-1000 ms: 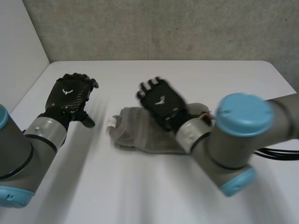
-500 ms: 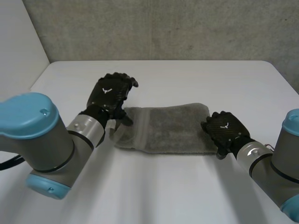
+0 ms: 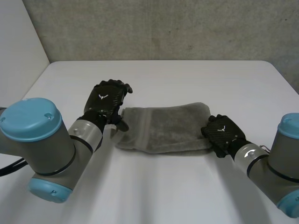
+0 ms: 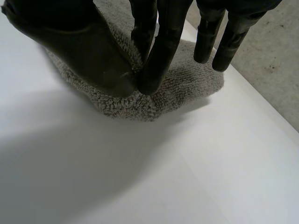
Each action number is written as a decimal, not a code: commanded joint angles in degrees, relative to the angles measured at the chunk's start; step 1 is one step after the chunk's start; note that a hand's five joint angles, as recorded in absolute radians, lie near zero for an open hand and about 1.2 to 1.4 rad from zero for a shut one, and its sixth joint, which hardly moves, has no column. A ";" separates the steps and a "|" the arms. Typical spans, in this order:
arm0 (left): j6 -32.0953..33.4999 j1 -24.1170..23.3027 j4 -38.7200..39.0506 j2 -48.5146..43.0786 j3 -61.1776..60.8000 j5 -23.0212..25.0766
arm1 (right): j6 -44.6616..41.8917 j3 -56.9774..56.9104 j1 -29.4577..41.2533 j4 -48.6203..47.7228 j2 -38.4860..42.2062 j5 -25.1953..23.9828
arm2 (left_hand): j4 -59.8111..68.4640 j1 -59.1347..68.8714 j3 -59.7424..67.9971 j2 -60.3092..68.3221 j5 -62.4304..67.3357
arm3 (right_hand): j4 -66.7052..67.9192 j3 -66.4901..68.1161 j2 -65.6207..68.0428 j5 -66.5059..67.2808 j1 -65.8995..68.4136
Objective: Fold the towel.
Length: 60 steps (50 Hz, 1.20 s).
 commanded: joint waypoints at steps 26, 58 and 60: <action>-0.17 3.36 0.70 3.41 -1.30 -7.43 | -20.85 -14.82 24.68 1.54 3.13 -2.88 | -3.11 -6.58 -2.76 -4.29 -2.21 | -4.37 -2.65 4.07 4.62 9.80; -5.44 -2.09 0.09 -2.57 13.64 -4.71 | 22.22 -10.24 6.34 1.78 -8.19 2.74 | -3.11 -5.24 -2.76 -2.94 -0.87 | -4.37 -2.65 -65.93 -65.38 -60.20; -5.53 -3.57 -2.09 -6.77 17.49 -0.42 | 22.91 -10.94 5.46 3.18 -7.14 3.00 | -3.11 -4.90 -2.76 -2.61 -0.53 | -4.37 -2.65 -65.93 -65.38 -60.20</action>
